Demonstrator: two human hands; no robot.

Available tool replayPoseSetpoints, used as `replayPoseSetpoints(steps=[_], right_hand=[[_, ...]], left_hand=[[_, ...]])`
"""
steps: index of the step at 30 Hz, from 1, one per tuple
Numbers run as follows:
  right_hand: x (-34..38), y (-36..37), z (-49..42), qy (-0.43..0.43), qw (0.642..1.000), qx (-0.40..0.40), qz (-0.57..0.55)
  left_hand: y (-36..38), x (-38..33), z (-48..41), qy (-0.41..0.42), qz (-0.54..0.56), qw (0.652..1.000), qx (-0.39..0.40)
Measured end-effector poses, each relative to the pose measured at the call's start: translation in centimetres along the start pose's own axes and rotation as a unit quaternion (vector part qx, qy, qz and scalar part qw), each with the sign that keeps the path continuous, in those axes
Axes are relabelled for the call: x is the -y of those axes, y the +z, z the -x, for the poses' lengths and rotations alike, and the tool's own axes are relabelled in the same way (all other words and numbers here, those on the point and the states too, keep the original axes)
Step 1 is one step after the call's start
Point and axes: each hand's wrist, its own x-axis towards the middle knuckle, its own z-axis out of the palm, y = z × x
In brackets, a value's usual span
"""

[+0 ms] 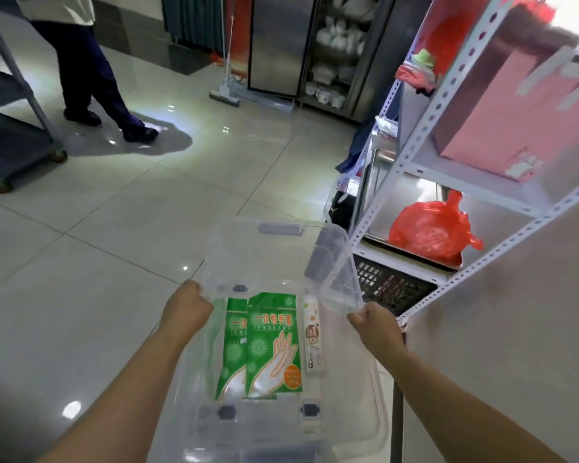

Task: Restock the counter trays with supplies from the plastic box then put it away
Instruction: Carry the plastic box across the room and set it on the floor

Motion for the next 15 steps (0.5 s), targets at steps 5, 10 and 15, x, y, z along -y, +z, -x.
replayPoseSetpoints(steps=[5,10,15], right_hand=[[5.3,0.8,-10.0,-0.006,1.0,0.015,-0.01],[10.5,2.1,-21.8,-0.032,0.998,0.046,-0.014],[16.9,2.4,-32.4,-0.041,0.995,0.077,-0.039]], left_hand=[[-1.1,-3.2,-9.5,-0.008,0.004,1.0,-0.016],[-2.5,-7.5,-20.2,-0.027,0.007,0.999,-0.032],[-4.6,-11.5,-29.5,-0.057,0.016,0.997,-0.046]])
